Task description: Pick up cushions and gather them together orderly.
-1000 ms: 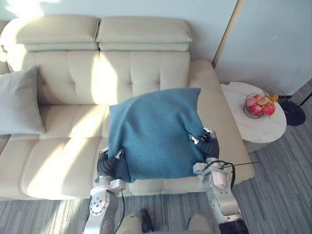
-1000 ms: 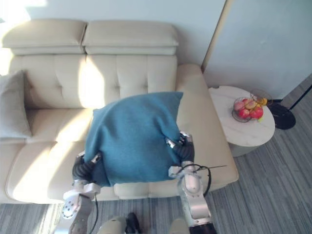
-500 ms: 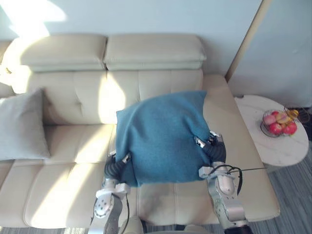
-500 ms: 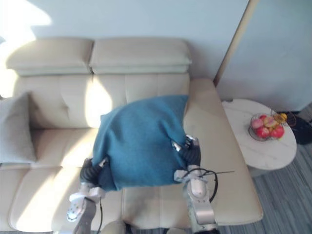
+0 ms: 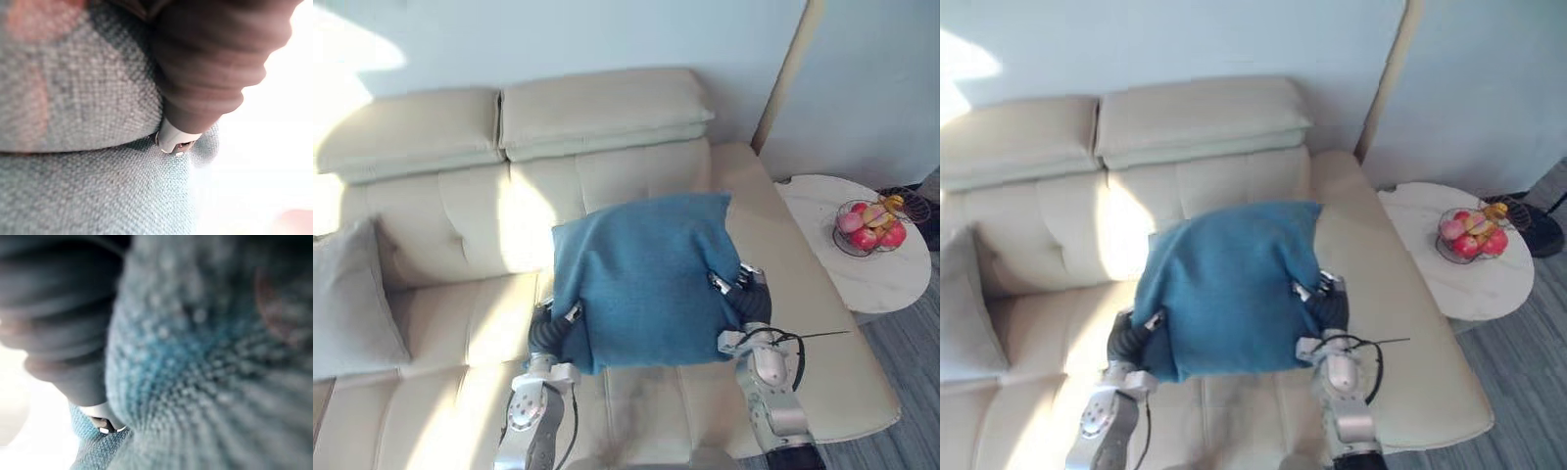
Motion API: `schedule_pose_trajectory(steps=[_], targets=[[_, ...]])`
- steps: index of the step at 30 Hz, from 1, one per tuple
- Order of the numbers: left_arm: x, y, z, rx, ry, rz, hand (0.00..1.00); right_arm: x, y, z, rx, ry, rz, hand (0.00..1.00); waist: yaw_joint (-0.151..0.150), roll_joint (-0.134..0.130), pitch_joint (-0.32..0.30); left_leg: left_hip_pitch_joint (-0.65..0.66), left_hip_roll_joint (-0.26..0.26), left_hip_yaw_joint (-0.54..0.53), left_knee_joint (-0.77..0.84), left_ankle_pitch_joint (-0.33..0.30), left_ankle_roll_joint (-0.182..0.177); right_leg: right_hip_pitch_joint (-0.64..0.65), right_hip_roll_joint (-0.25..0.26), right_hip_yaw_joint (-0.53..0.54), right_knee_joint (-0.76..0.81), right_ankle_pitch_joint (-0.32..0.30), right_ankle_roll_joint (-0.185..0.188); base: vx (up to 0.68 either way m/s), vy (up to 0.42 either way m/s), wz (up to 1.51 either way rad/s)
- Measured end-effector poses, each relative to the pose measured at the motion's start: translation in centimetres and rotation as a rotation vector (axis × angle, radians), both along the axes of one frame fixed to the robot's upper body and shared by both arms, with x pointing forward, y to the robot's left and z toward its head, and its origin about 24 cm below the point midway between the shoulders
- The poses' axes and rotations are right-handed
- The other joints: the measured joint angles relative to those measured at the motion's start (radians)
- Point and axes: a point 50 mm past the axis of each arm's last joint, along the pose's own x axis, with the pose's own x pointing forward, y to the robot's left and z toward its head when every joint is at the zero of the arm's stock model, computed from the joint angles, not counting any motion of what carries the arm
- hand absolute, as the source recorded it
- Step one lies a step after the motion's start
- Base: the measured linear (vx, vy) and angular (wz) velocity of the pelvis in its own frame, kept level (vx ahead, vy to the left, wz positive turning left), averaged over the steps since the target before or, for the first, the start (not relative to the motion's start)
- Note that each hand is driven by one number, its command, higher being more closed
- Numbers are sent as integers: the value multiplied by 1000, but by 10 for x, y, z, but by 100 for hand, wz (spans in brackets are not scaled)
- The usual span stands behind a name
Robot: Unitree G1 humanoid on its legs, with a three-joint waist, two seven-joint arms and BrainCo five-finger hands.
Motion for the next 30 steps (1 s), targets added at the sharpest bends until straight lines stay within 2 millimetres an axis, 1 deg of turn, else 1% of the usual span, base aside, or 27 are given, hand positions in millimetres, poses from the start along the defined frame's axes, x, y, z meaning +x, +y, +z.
schedule_pose_trajectory(steps=[4, 8, 10, 12, 16, 20, 30], targets=[[0, 0, 0, -2, 0, 0, 100, -1, 0, -1, -23, 7, 0, 100, -4, 5, -9, -1, -4, 4, 0, 4, 1, 12, -1, 7, -36, 32, 0, -66, 6, -8], [0, -2, 0, -8, -1, 2, 100, -5, -1, -6, -29, 29, -5, 100, -2, 13, -17, 1, -3, 2, -1, 12, -2, 22, 0, 6, -55, 47, -5, -49, -28, 2], [0, -4, 1, -8, -3, 3, 100, -7, -2, -9, -31, 47, -8, 100, 1, 23, -28, 1, -1, 4, -2, 15, -4, 26, 2, 7, -66, 58, -6, -37, -32, -4], [0, -5, 2, -11, -7, 4, 100, -10, -3, -12, -32, 61, -11, 100, 1, 24, -29, 10, 0, 4, -2, 16, -5, 40, 4, 7, -77, 64, -8, -35, -29, -2], [-1, -5, 5, -13, -20, 7, 100, -14, -5, -16, -31, 81, -16, 100, 1, 17, -35, 15, 2, 8, -3, 18, -7, 43, 7, 10, -78, 70, -10, -43, -28, -4], [-1, -5, 5, 3, -21, 5, 100, -14, -4, -16, -34, 82, -15, 100, 10, 10, -39, 16, 5, 32, -2, 20, -9, 36, 13, 35, -86, 87, -13, -50, -23, -17], [0, -2, 5, 8, -21, 18, 100, -14, -2, -16, -72, 82, 2, 100, 15, -14, -47, 15, 7, 33, 3, 27, -11, 35, 16, 38, -87, 102, -16, -30, -18, -2]])
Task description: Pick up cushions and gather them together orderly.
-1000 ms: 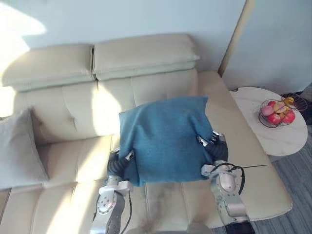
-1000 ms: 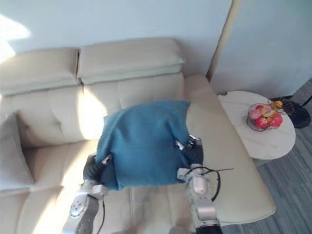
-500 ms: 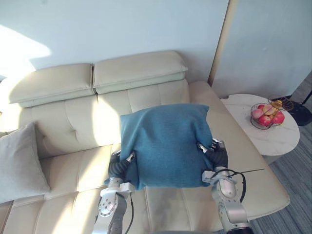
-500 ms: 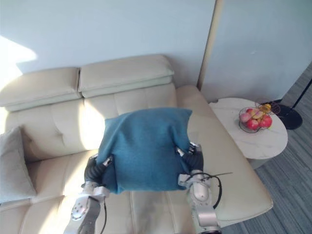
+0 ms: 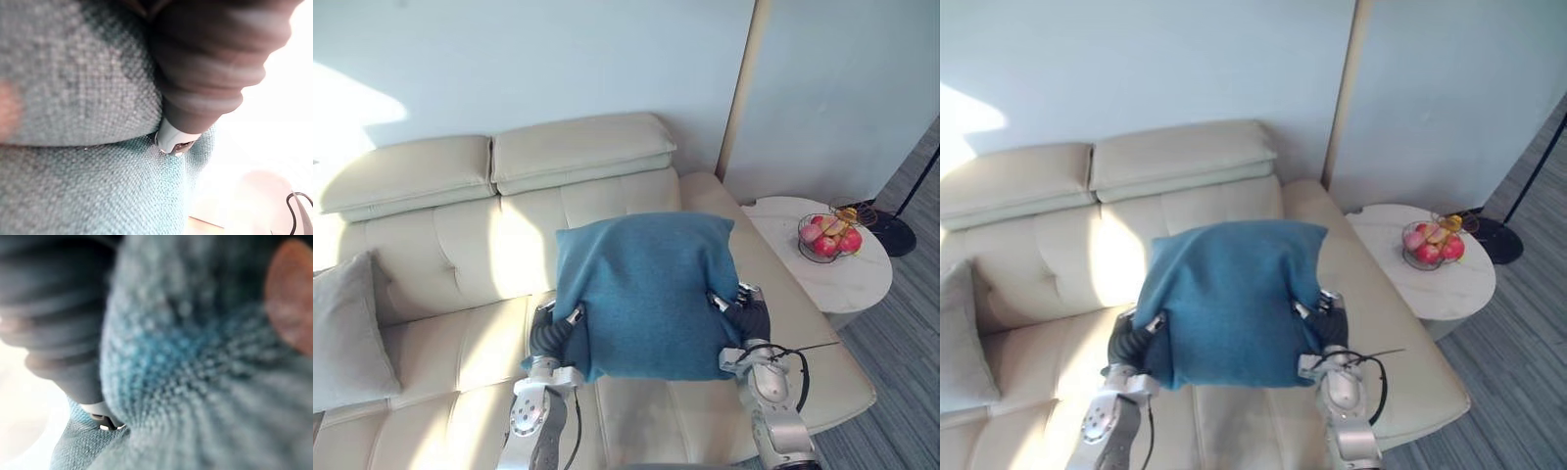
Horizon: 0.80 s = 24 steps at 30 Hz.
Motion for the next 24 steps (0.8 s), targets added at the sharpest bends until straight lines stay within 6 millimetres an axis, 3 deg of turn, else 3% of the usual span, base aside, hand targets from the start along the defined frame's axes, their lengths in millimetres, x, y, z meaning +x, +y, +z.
schedule_pose_trajectory(steps=[7, 9, 10, 11, 14, 17, 19, 20, 24], targets=[[9, 16, 9, 38, -42, 62, 100, 15, 17, 14, -38, -64, 74, 100, 19, -32, 34, -125, 0, 1, 82, 0, 1, -86, -6, 2, 1, 44, -1, -88, -10, -2], [26, 23, 25, 43, -109, 116, 100, 39, 29, 36, -52, -152, 114, 100, 26, -36, 110, -216, 5, 3, 147, -2, 2, -164, -7, 6, 34, 60, -3, -268, -24, -5], [31, 25, 31, 42, -132, 140, 100, 47, 33, 44, -58, -180, 121, 100, 29, -35, 120, -267, 9, 10, 172, -3, 5, -217, -6, 9, 57, 61, -4, -345, -35, -26], [38, 29, 43, 37, -180, 179, 100, 60, 41, 58, -65, -224, 137, 100, 52, -33, 128, -355, 15, 30, 209, -5, 7, -312, -4, 25, 88, 65, -6, -327, -43, -29], [46, 32, 61, 33, -245, 233, 100, 70, 50, 77, -94, -290, 140, 100, 81, -23, 157, -433, 33, 46, 261, -6, 5, -394, 2, 24, 130, 65, -10, -179, -55, -22], [59, 36, 90, 25, -362, 285, 100, 83, 58, 108, -92, -388, 128, 100, 103, -18, 170, -536, 56, 49, 316, -11, -2, -497, 14, 13, 185, 60, -24, -154, -87, -1], [75, 38, 123, 26, -478, 309, 100, 93, 63, 143, -84, -497, 103, 100, 110, -19, 172, -621, 72, 49, 349, -5, -10, -580, 15, -6, 218, 63, -30, -144, -93, 9], [78, 39, 129, 24, -501, 315, 100, 95, 64, 149, -81, -517, 97, 100, 111, -19, 172, -632, 72, 48, 352, -2, -11, -595, 13, -8, 225, 65, -32, -117, -80, 5], [112, 38, 188, 32, -684, 338, 100, 112, 65, 208, -86, -679, 22, 100, 126, -20, 202, -686, 64, 38, 334, 30, -15, -658, 2, -28, 248, 74, -44, -77, -59, 12]])
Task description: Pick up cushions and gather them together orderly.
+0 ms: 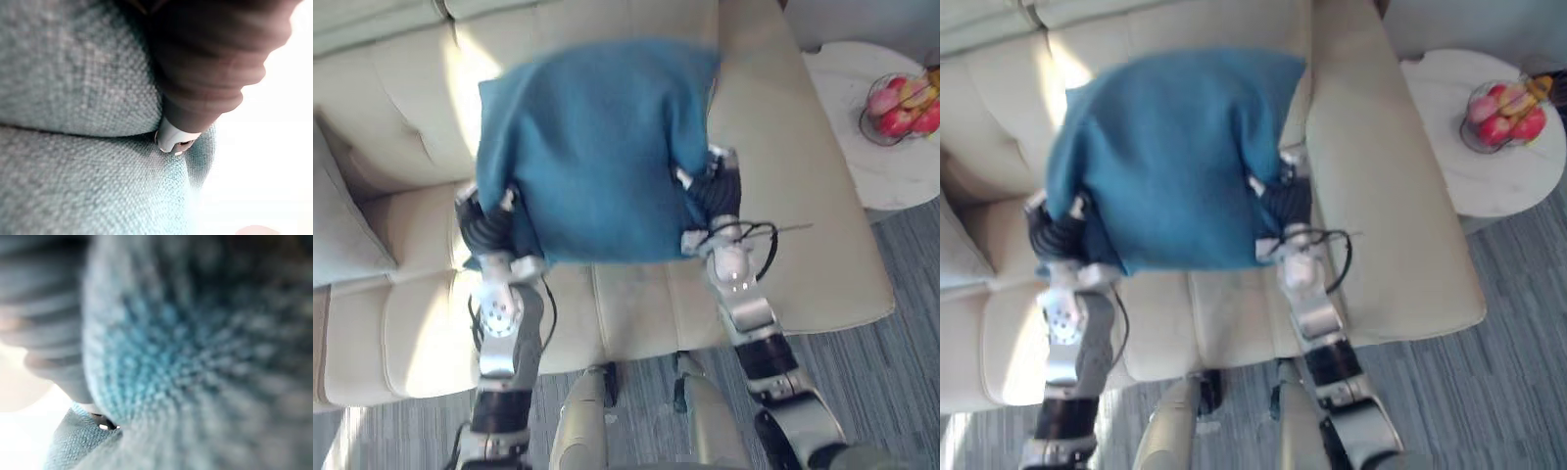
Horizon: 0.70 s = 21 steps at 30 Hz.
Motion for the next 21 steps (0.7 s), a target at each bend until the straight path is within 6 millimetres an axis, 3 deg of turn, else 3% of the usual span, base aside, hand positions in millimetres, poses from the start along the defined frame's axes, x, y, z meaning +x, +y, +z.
schedule_pose_trajectory(steps=[4, 6, 11, 14, 16, 21], targets=[[23, 6, 57, 61, -108, 53, 100, 16, 4, 44, -2, -77, -46, 100, 0, -8, 46, -30, -23, -25, -84, 71, -10, -26, -16, -31, -62, 43, -15, -48, -53, 28], [30, 9, 75, 78, -131, 72, 100, 23, 5, 60, -14, -94, -66, 100, -1, -8, 79, -35, -30, -40, -123, 99, -16, -29, -19, -46, -88, 59, -20, -11, -44, 24], [48, 8, 100, 92, -119, 81, 100, 35, -2, 85, -34, -94, -120, 100, -1, -8, 155, -66, -36, -95, -195, 153, -35, -62, -19, -98, -97, 63, -24, -6, -34, 29], [57, 3, 107, 107, -98, 75, 100, 41, -8, 89, -38, -69, -146, 100, -1, -8, 171, -88, -42, -113, -221, 175, -38, -88, -23, -113, -95, 63, -24, -5, -12, 25], [61, -1, 125, 135, -117, 68, 100, 45, -13, 100, -34, -68, -171, 100, -1, -9, 204, -118, -49, -125, -243, 198, -39, -121, -29, -120, -93, 63, -24, -7, 6, 20], [68, -3, 139, 133, -105, 72, 100, 41, -15, 120, 16, -106, -165, 100, 0, -11, 208, -225, -53, -125, -257, 228, -43, -238, -37, -128, -75, 69, -33, -33, -6, 11]])
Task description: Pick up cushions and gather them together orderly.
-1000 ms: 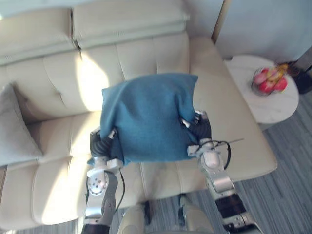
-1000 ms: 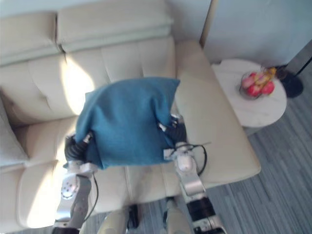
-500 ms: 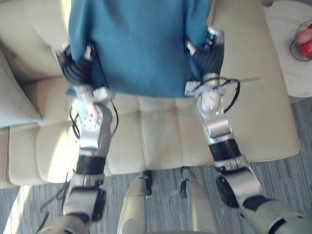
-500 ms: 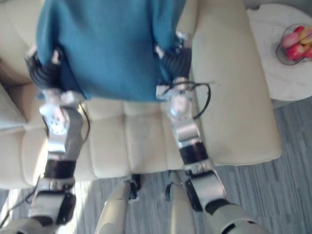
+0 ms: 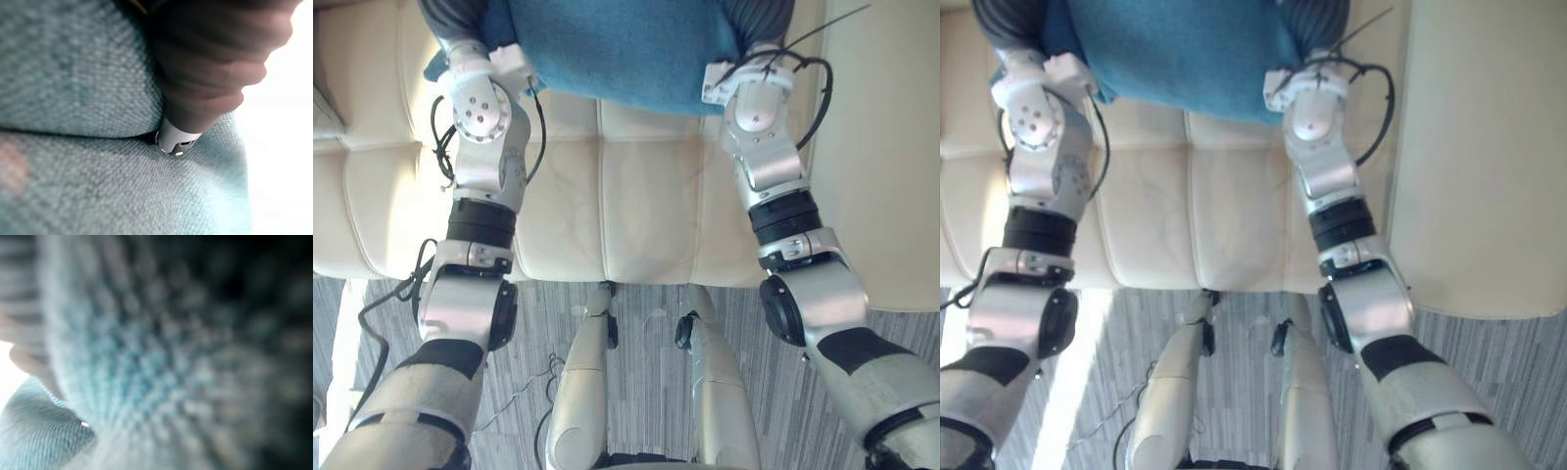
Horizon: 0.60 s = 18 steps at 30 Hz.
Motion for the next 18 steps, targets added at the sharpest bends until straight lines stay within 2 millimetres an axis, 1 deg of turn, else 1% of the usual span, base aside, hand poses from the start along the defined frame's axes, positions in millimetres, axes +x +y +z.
schedule_pose_trajectory(steps=[1, 2, 4, 5, 7, 8, 9, 11, 14, 18], targets=[[2, -1, 1, 0, 8, -4, 0, 0, -1, 2, 4, -3, 2, 0, 0, -5, 4, -21, 2, 1, 0, 4, -2, -22, 0, -2, 1, 3, -4, -35, -25, 3], [2, -1, 1, 0, 10, -8, 0, 0, -1, 2, 2, -3, 1, 0, 0, -7, 6, -27, 3, 1, 2, 4, -2, -28, 1, -3, 2, 3, -4, -39, -38, -1], [4, -2, 7, -17, 7, -13, 0, 0, -5, 4, -2, -4, 1, 0, -3, -21, 32, -53, 13, 4, 10, 4, -3, -50, 6, -7, 8, 3, -3, -35, -41, 0], [4, -2, 7, -20, 9, -15, 0, 0, -5, 5, 0, -4, 4, 0, -5, -22, 35, -57, 15, 5, 12, 4, -3, -54, 7, -8, 8, 3, -3, -28, -33, 4], [7, -3, 3, -42, 31, -23, 0, 1, -7, 4, 26, 15, 19, 0, -12, -31, 47, -82, 20, 8, 22, 3, -4, -74, 9, -10, 12, 3, -4, -32, -38, 2], [8, -3, 1, -49, 38, -26, 0, 2, -7, 3, 29, 23, 21, 0, -14, -31, 47, -85, 20, 8, 22, 3, -4, -77, 8, -11, 12, 3, -4, -32, -40, 0], [12, -5, -5, -73, 64, -36, 0, 6, -8, -1, 45, 53, 27, 0, -17, -34, 49, -89, 21, 9, 23, 3, -4, -82, 8, -11, 13, 3, -4, 0, 0, 0], [14, -7, -8, -90, 79, -49, 0, 10, -9, -7, 53, 87, 25, 0, -19, -39, 52, -89, 23, 13, 24, 2, -5, -81, 9, -11, 13, 3, -4, -13, -17, -1], [14, -3, -9, -108, 78, -47, 0, 11, -10, -9, 77, 103, 41, 0, -25, -42, 54, -90, 24, 16, 31, -2, -3, -80, 9, -10, 13, 3, -3, -11, -6, -2], [16, 4, -20, -141, 101, -49, 0, 15, -12, -19, 80, 143, 39, 0, -29, -42, 54, -108, 35, 30, 87, -29, 6, -79, 12, -6, 22, -1, 2, -47, -14, -8]])
